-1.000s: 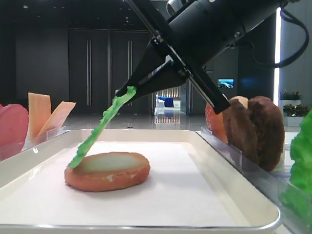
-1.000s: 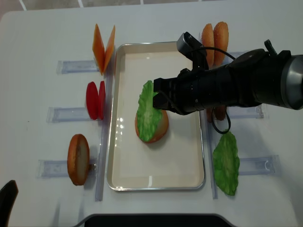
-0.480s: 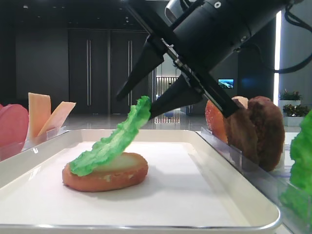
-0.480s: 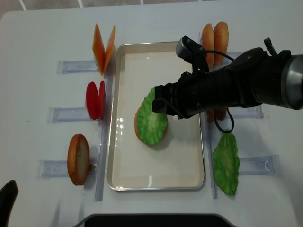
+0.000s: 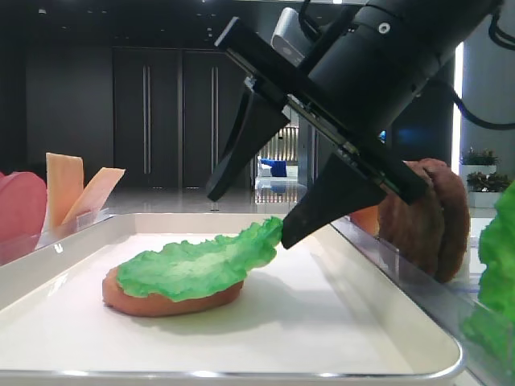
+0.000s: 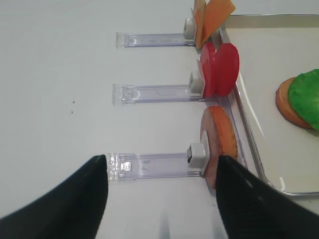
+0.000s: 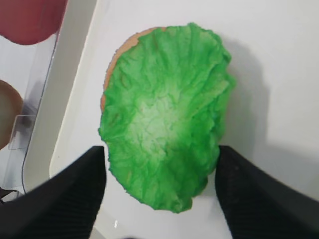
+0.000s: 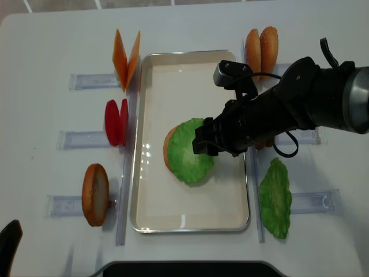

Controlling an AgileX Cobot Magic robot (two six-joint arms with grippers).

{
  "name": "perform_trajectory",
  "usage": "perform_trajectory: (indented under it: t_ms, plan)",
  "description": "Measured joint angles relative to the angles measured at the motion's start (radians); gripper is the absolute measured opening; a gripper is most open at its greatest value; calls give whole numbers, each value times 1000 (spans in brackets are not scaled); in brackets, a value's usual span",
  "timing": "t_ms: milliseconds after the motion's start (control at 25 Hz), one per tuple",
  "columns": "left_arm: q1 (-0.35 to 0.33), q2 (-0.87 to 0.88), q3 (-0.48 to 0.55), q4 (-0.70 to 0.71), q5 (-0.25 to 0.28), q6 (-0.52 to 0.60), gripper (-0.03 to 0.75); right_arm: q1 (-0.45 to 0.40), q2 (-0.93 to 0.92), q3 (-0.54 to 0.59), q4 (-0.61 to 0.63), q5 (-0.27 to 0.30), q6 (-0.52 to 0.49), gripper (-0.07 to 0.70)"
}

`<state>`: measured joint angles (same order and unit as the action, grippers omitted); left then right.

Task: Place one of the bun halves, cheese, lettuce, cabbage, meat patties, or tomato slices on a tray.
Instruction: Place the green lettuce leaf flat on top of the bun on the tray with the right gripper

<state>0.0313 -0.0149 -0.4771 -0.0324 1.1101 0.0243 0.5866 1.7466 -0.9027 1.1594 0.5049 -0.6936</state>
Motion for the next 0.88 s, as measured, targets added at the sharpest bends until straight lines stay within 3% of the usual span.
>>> perform_trajectory:
  t_ms: [440, 880]
  plan:
    - [0, 0, 0, 0, 0, 0, 517, 3, -61, -17, -47, 21, 71, 455]
    - [0, 0, 0, 0, 0, 0, 517, 35, -150, -33, -146, 62, 213, 455]
